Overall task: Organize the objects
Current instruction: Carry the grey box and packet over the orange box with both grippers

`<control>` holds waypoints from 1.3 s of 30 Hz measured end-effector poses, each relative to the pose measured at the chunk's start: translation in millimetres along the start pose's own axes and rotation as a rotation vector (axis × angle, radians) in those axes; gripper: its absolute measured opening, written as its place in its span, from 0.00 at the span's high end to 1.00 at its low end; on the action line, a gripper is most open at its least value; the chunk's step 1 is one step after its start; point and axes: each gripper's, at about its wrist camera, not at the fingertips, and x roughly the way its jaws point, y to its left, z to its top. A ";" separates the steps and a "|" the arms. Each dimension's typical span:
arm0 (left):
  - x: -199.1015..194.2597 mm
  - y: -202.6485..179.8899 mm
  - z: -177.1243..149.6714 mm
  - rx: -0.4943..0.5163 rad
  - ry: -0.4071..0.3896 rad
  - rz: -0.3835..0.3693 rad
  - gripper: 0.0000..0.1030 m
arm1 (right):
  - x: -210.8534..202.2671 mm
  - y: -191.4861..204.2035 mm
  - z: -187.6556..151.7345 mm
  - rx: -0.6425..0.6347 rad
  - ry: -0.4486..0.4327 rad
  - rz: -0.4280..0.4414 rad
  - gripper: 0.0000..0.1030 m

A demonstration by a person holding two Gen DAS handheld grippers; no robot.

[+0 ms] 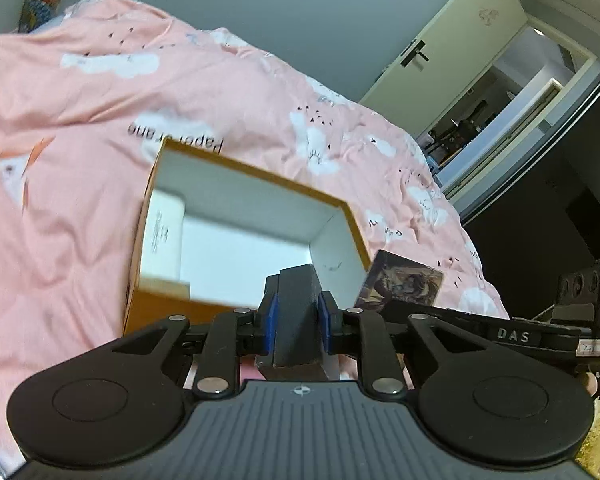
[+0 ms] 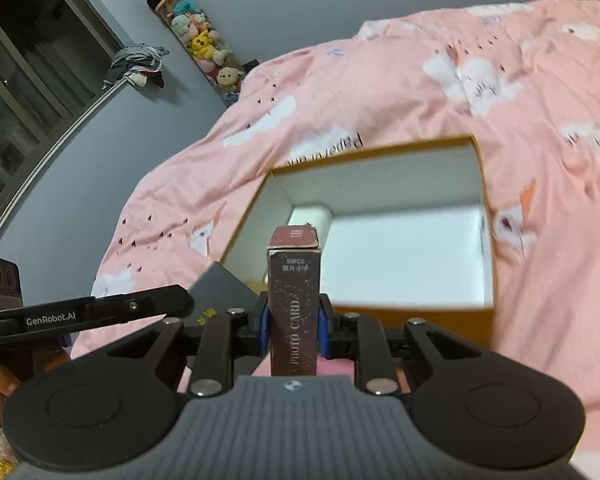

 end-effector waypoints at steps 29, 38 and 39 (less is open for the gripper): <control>160.1 55.4 62.0 0.053 0.207 0.140 0.82 | 148.8 -86.5 80.3 0.010 0.174 -0.221 0.77; 190.3 48.0 71.1 0.088 0.257 0.158 0.77 | 171.1 -93.3 94.3 -0.071 0.221 -0.325 0.77; 193.2 48.2 72.0 0.091 0.260 0.159 0.77 | 176.0 -93.2 96.4 -0.075 0.232 -0.327 0.77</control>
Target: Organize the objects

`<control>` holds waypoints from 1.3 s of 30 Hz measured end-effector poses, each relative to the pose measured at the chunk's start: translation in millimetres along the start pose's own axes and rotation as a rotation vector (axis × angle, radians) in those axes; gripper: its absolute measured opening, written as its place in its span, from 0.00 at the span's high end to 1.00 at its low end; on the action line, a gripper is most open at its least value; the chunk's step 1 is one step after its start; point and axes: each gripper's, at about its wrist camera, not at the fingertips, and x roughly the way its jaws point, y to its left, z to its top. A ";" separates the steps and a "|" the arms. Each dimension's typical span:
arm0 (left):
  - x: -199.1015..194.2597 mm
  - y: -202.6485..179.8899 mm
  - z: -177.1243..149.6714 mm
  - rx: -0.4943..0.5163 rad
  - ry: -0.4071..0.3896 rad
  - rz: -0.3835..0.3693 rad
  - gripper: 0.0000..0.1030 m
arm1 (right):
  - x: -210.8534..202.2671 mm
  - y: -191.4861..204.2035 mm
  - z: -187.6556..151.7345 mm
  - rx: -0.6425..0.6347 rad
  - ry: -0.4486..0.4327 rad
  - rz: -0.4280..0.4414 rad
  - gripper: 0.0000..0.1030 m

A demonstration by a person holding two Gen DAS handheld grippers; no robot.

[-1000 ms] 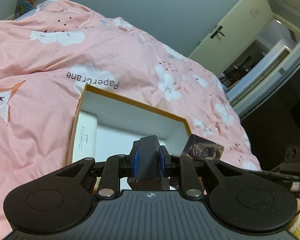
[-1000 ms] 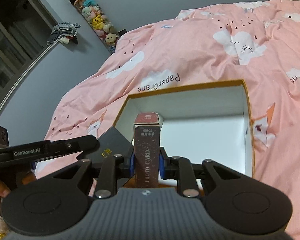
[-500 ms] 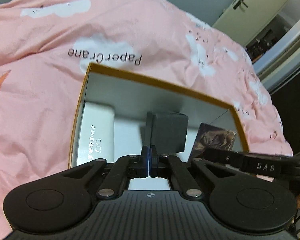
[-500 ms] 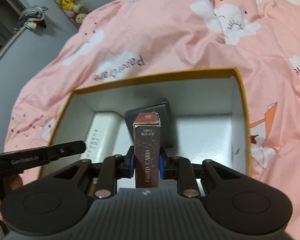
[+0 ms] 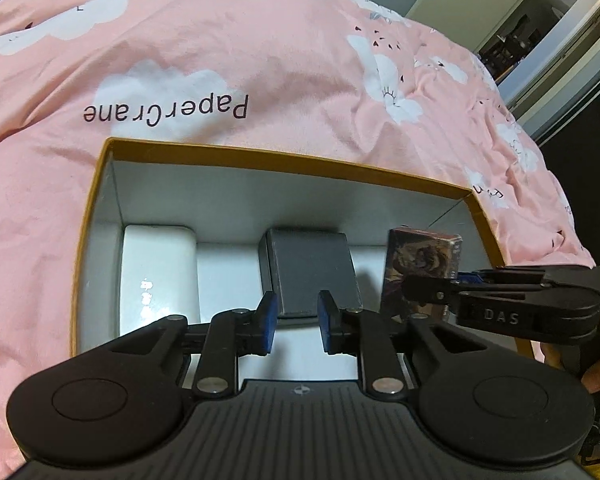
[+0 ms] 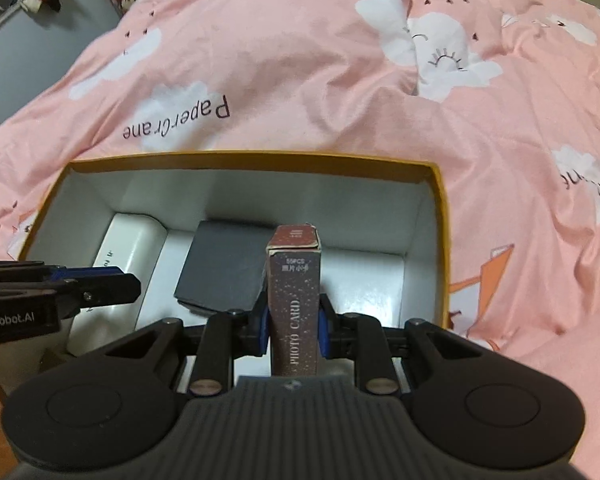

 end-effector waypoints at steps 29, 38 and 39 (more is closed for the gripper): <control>10.1 15.7 2.5 0.055 0.037 0.056 0.77 | 57.4 2.7 30.5 0.142 0.151 0.191 0.73; 9.7 12.7 -2.2 0.079 0.036 0.073 0.73 | 49.2 11.7 25.0 -0.029 0.131 0.103 0.53; 9.2 12.6 -2.8 0.078 0.035 0.074 0.73 | 47.9 14.4 23.4 -0.069 0.132 0.091 0.50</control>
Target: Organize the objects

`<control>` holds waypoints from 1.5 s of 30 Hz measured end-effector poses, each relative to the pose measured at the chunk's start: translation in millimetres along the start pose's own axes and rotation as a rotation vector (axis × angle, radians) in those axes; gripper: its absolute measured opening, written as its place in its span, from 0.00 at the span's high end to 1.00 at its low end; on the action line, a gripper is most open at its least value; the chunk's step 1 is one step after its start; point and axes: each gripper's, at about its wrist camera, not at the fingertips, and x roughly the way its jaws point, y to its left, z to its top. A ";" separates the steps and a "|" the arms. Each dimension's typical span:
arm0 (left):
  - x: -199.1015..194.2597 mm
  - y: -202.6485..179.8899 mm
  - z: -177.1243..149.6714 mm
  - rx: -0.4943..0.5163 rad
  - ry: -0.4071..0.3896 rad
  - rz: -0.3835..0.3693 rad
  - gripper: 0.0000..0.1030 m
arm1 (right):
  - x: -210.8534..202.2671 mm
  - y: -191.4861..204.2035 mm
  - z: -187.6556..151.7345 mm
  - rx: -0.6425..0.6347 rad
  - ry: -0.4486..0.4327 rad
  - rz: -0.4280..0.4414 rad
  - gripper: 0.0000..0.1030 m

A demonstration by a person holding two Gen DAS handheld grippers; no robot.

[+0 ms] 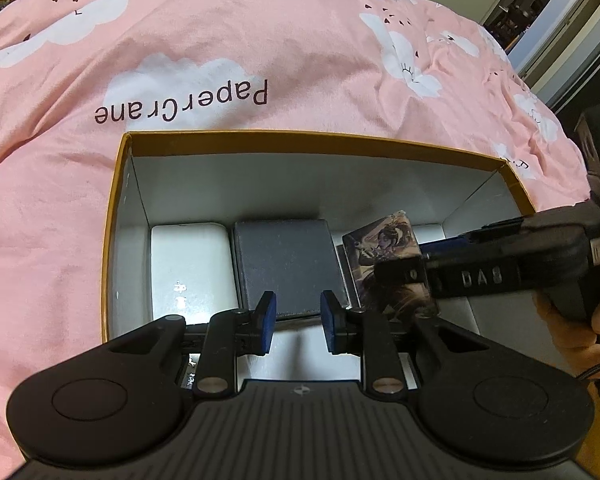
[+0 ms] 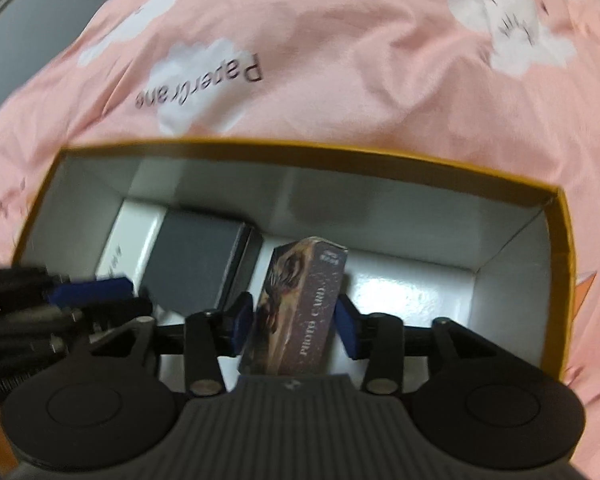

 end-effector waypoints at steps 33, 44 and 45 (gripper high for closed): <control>-8.3 -8.5 -17.8 0.005 -0.043 0.023 0.65 | 17.7 64.9 -48.5 -0.758 -0.022 -0.193 0.55; -69.3 -40.4 -58.9 0.016 -0.277 0.084 0.65 | -34.5 76.0 -52.6 -0.602 -0.131 -0.143 0.46; -75.6 -45.0 -64.3 0.022 -0.297 0.088 0.65 | -44.1 77.9 -53.9 -0.577 -0.151 -0.130 0.46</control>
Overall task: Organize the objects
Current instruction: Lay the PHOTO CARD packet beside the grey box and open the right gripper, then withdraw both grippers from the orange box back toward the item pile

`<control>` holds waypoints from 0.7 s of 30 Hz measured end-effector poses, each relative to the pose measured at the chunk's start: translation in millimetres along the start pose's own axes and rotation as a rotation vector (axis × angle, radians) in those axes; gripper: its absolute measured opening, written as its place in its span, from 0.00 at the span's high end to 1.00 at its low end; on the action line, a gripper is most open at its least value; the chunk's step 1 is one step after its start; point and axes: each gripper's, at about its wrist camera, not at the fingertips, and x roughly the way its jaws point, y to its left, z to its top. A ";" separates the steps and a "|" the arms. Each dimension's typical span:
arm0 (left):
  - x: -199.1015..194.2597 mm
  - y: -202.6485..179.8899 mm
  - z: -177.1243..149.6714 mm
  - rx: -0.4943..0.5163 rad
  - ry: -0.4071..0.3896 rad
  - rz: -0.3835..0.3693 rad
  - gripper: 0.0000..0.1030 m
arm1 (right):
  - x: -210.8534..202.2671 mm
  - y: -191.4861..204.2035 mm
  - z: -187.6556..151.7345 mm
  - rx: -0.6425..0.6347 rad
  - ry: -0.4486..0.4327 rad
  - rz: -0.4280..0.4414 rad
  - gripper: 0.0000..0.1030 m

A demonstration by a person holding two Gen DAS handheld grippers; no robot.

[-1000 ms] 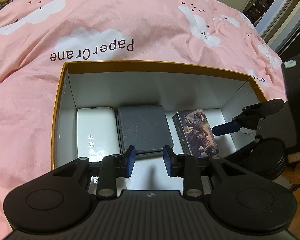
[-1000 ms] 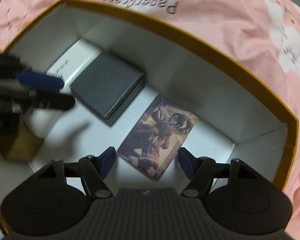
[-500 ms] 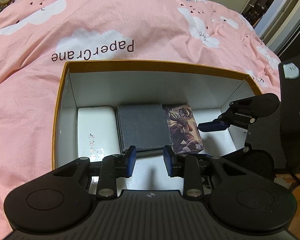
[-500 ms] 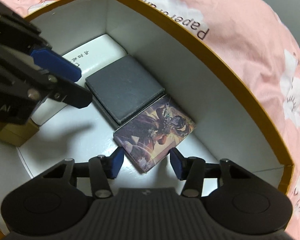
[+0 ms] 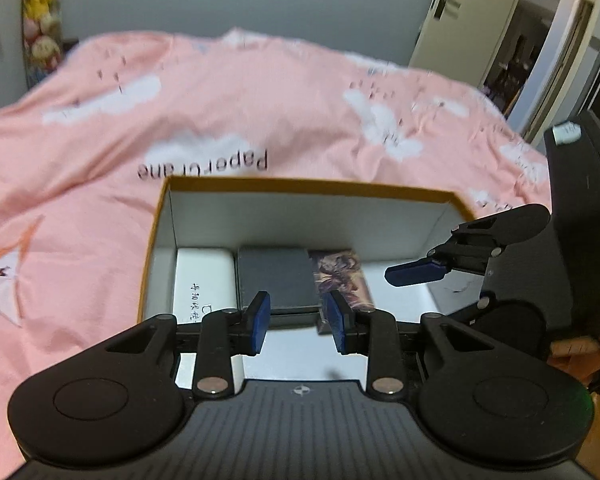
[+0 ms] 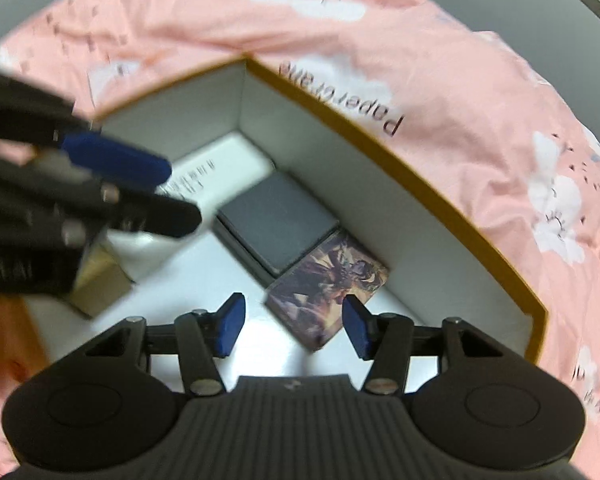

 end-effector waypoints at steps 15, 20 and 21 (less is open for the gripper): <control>-101.1 -29.0 -49.9 0.031 -0.059 -0.085 0.57 | -117.7 57.5 -79.8 0.327 -0.279 -0.060 0.34; -114.2 -20.7 -76.0 -0.030 -0.025 -0.096 0.57 | -131.9 79.2 -116.3 0.451 -0.289 -0.061 0.34; -114.6 -18.5 -81.6 -0.043 -0.015 -0.095 0.57 | -132.8 83.7 -124.6 0.478 -0.285 -0.063 0.34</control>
